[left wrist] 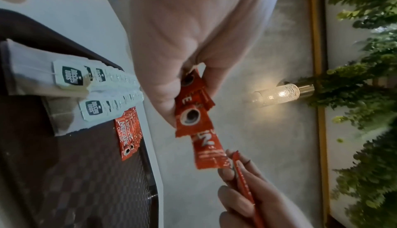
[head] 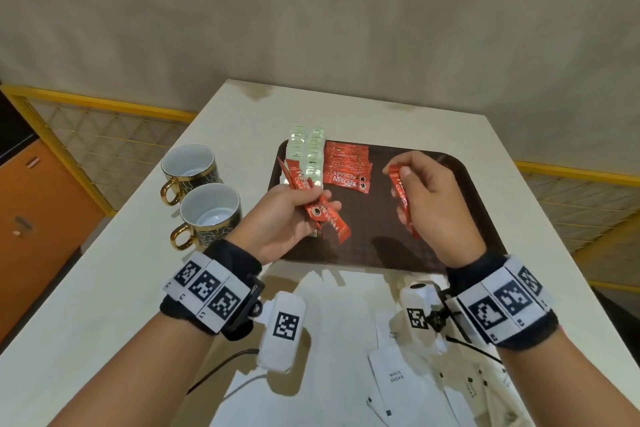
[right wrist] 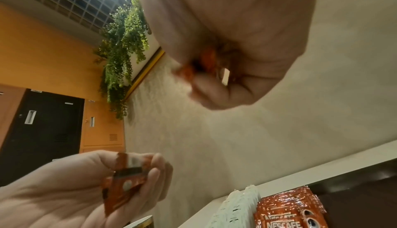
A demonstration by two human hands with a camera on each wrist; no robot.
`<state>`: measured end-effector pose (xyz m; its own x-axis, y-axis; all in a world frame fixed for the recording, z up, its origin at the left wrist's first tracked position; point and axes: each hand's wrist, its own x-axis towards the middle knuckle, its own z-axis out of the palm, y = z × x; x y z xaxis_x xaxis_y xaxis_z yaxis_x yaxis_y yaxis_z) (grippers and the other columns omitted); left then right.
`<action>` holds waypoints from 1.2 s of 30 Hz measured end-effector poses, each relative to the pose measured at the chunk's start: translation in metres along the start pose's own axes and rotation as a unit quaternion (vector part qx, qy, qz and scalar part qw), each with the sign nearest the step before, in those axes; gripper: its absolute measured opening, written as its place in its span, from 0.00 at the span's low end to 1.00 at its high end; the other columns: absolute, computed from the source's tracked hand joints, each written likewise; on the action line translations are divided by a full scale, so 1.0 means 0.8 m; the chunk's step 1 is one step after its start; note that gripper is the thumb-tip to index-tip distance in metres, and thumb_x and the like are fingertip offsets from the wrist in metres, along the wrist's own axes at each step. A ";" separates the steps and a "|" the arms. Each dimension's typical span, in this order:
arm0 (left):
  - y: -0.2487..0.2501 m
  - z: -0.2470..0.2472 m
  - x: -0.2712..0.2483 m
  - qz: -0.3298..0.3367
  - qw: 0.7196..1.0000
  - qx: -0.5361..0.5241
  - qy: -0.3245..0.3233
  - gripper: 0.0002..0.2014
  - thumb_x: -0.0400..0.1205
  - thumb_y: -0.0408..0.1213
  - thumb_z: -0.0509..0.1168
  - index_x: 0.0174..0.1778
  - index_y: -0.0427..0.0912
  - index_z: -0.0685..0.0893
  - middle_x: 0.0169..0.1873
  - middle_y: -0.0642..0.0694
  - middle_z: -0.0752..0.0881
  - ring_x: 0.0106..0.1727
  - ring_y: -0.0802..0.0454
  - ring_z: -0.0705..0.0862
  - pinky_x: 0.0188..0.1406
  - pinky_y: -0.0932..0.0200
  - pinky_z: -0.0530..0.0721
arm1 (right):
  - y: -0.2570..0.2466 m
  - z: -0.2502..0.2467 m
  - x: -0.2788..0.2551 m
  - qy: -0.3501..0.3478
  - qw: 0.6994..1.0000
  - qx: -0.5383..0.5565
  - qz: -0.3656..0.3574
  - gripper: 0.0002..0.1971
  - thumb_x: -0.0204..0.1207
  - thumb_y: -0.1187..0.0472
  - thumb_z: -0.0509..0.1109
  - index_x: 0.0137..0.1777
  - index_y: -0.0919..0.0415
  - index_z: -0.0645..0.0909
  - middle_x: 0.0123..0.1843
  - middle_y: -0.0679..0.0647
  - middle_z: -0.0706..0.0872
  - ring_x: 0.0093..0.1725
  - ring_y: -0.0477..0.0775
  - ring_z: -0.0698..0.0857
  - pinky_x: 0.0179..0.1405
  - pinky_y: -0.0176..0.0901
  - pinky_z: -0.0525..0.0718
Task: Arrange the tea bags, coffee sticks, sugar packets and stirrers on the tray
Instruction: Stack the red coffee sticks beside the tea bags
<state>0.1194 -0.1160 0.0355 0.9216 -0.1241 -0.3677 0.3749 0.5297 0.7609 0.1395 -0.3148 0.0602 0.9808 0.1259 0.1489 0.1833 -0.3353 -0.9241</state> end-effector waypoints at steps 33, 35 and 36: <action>-0.017 -0.023 -0.034 0.155 0.972 0.035 0.172 0.06 0.86 0.28 0.60 0.53 0.43 0.79 0.42 0.42 0.89 0.39 0.50 0.88 0.42 0.57 0.82 | 0.001 0.029 -0.063 -0.076 0.994 0.049 0.058 0.03 0.81 0.69 0.68 0.46 0.66 0.83 0.37 0.62 0.85 0.32 0.55 0.82 0.34 0.50 0.85; -0.023 -0.025 -0.038 0.149 0.969 0.082 0.177 0.04 0.86 0.30 0.61 0.52 0.42 0.80 0.34 0.45 0.82 0.28 0.55 0.76 0.29 0.62 0.75 | 0.000 0.028 -0.064 -0.058 0.992 0.090 0.068 0.03 0.82 0.69 0.67 0.48 0.66 0.82 0.39 0.60 0.85 0.34 0.54 0.83 0.34 0.44 0.87; -0.028 -0.021 -0.042 0.143 0.969 0.110 0.168 0.03 0.86 0.33 0.62 0.50 0.42 0.80 0.30 0.48 0.78 0.25 0.58 0.72 0.24 0.65 0.71 | -0.001 0.031 -0.064 -0.058 0.990 0.105 0.071 0.03 0.82 0.69 0.66 0.49 0.66 0.81 0.40 0.60 0.86 0.34 0.53 0.83 0.34 0.42 0.87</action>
<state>0.0785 -0.1098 0.0223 0.9203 0.3011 -0.2498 0.1550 0.3055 0.9395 0.0875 -0.2979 0.0450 0.9791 0.2023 -0.0191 0.0134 -0.1578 -0.9874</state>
